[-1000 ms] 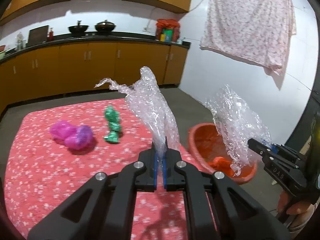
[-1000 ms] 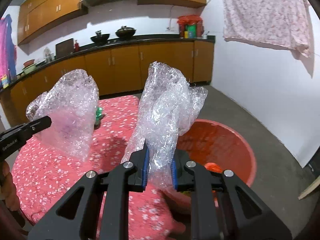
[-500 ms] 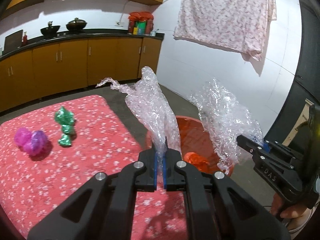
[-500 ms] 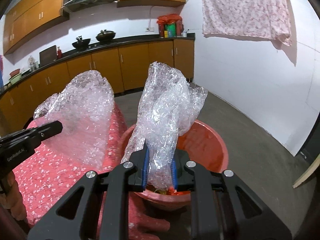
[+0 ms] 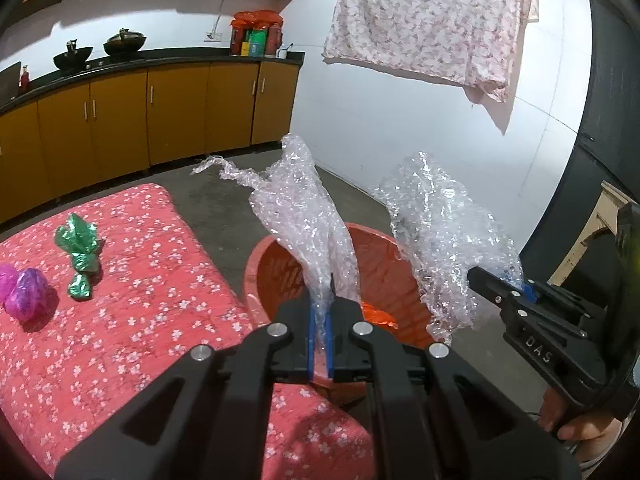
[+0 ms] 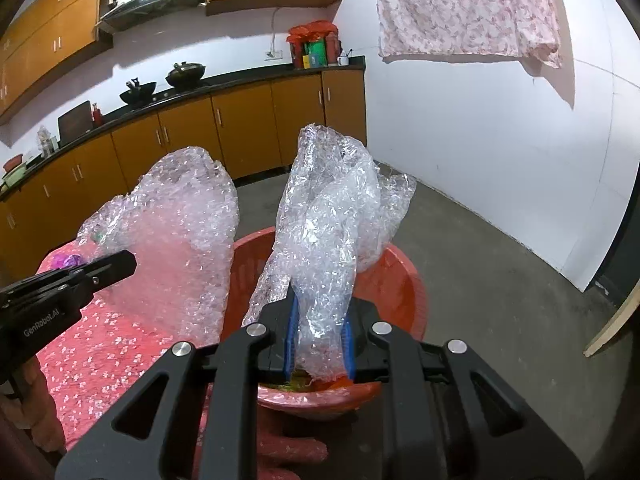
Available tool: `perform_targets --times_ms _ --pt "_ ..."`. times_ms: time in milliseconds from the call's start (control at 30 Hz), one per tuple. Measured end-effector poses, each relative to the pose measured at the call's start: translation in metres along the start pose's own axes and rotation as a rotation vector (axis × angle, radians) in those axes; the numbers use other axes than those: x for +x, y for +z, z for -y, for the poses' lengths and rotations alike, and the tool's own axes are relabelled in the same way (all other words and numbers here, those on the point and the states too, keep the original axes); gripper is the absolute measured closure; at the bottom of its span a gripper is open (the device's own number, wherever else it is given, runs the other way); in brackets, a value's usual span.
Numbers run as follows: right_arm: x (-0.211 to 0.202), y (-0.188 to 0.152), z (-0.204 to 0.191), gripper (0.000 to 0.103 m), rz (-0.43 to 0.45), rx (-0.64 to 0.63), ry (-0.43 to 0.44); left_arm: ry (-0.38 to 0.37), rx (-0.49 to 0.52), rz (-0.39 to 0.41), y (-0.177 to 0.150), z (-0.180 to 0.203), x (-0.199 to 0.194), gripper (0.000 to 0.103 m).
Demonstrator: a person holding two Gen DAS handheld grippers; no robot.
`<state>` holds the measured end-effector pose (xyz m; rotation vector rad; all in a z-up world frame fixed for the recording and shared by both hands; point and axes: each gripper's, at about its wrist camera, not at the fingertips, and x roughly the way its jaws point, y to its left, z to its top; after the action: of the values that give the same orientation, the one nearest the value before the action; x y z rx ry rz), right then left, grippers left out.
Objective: Collect trash
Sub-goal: 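Carry both bubble-wrap bags over the basket and open both tools to drop them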
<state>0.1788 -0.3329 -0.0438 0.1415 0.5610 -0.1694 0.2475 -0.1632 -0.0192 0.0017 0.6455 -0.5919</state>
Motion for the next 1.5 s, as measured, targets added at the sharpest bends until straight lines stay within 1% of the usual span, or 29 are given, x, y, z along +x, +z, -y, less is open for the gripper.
perform_targets --times_ms 600,700,733,767,800,833,933,967,1000,1033,1067,1100,1133,1167,1200,1233,1267,1367,1500 --pt "0.014 0.0 0.001 0.084 -0.005 0.005 -0.016 -0.039 0.019 -0.032 0.001 0.013 0.038 0.097" --pt "0.017 0.0 -0.001 0.084 -0.005 0.001 -0.008 -0.041 0.015 -0.041 0.001 0.012 0.045 0.095" --pt "0.018 0.0 -0.001 0.081 -0.004 0.001 -0.001 -0.039 0.012 -0.043 0.001 0.011 0.046 0.092" --pt "0.02 0.0 -0.002 0.078 -0.008 -0.001 0.003 -0.036 0.006 -0.05 0.0 0.01 0.049 0.081" --pt "0.021 0.0 -0.002 0.071 -0.009 0.001 0.003 -0.032 -0.003 -0.053 -0.001 0.007 0.05 0.074" --pt "0.022 -0.001 0.0 0.061 -0.009 0.006 0.004 -0.02 -0.012 -0.053 -0.002 0.004 0.051 0.064" --pt "0.021 -0.004 0.004 0.05 -0.009 0.03 0.006 0.001 -0.029 -0.061 -0.004 -0.006 0.052 0.061" --pt "0.021 -0.004 0.006 0.048 -0.009 0.036 0.003 0.011 -0.037 -0.065 -0.005 -0.011 0.052 0.06" --pt "0.02 -0.006 0.008 0.043 -0.009 0.046 0.001 0.02 -0.043 -0.066 -0.006 -0.014 0.051 0.058" --pt "0.02 -0.006 0.01 0.037 -0.01 0.053 0.002 0.034 -0.054 -0.065 -0.007 -0.021 0.049 0.054" --pt "0.02 -0.006 0.012 0.032 -0.009 0.061 0.002 0.045 -0.059 -0.063 -0.008 -0.025 0.047 0.048" --pt "0.018 -0.008 0.014 0.024 -0.005 0.074 0.002 0.06 -0.064 -0.057 -0.01 -0.031 0.043 0.044" --pt "0.017 -0.007 0.015 0.018 -0.003 0.083 0.003 0.076 -0.068 -0.051 -0.011 -0.035 0.04 0.036" --pt "0.017 -0.007 0.016 0.016 -0.001 0.092 0.004 0.097 -0.071 -0.043 -0.012 -0.041 0.035 0.029" --pt "0.016 -0.007 0.016 0.013 -0.001 0.096 0.003 0.115 -0.072 -0.037 -0.013 -0.045 0.03 0.025" --pt "0.016 -0.007 0.016 0.012 -0.003 0.1 0.002 0.139 -0.075 -0.03 -0.014 -0.051 0.025 0.019" --pt "0.017 -0.007 0.015 0.011 -0.005 0.1 0.002 0.158 -0.077 -0.026 -0.015 -0.056 0.021 0.015" --pt "0.017 -0.007 0.009 0.01 -0.011 0.091 0.008 0.205 -0.079 -0.026 -0.02 -0.07 0.01 0.01" --pt "0.018 -0.007 -0.004 0.01 -0.024 0.068 0.027 0.269 -0.083 -0.029 -0.028 -0.088 -0.003 0.007"
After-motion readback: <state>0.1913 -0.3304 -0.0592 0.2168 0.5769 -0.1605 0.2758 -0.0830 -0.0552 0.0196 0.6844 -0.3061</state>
